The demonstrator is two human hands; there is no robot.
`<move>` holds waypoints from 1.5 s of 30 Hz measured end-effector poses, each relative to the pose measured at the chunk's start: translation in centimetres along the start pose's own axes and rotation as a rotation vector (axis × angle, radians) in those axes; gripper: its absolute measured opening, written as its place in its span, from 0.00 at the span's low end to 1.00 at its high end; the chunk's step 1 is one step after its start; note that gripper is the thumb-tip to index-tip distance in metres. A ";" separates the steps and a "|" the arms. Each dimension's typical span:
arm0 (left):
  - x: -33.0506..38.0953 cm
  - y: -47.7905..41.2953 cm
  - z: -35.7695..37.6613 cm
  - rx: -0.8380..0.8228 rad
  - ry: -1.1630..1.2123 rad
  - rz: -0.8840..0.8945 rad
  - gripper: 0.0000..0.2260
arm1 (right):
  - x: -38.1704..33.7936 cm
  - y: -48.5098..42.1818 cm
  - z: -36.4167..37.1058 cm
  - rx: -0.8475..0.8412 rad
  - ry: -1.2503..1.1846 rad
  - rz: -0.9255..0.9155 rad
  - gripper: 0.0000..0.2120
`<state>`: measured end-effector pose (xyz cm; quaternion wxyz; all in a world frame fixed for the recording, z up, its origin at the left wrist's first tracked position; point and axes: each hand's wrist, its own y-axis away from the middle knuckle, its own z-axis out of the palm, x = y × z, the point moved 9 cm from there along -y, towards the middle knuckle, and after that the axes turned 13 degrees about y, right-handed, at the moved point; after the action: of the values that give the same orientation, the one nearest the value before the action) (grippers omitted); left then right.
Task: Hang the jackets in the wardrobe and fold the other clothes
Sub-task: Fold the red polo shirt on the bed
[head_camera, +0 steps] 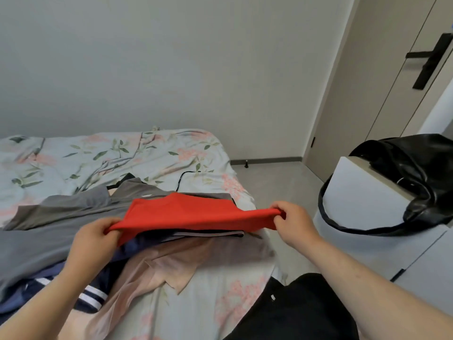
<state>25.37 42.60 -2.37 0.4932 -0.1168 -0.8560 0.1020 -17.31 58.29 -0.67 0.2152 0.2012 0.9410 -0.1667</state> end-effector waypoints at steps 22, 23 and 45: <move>-2.8 -8.7 1.4 -0.255 0.214 -0.281 0.09 | 1.0 -5.6 2.3 0.037 -0.400 0.235 0.09; -3.9 -8.9 2.2 -0.247 0.191 -0.294 0.08 | 1.6 -5.9 4.0 0.003 -0.383 0.250 0.08; 2.1 -9.6 20.3 -0.341 -0.435 0.333 0.11 | 9.8 -3.5 16.6 -0.389 -0.072 0.631 0.29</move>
<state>5.78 32.88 -7.89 0.2486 -0.3115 -0.9152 0.0589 -21.35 51.66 -18.69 0.3232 0.4308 0.8386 0.0826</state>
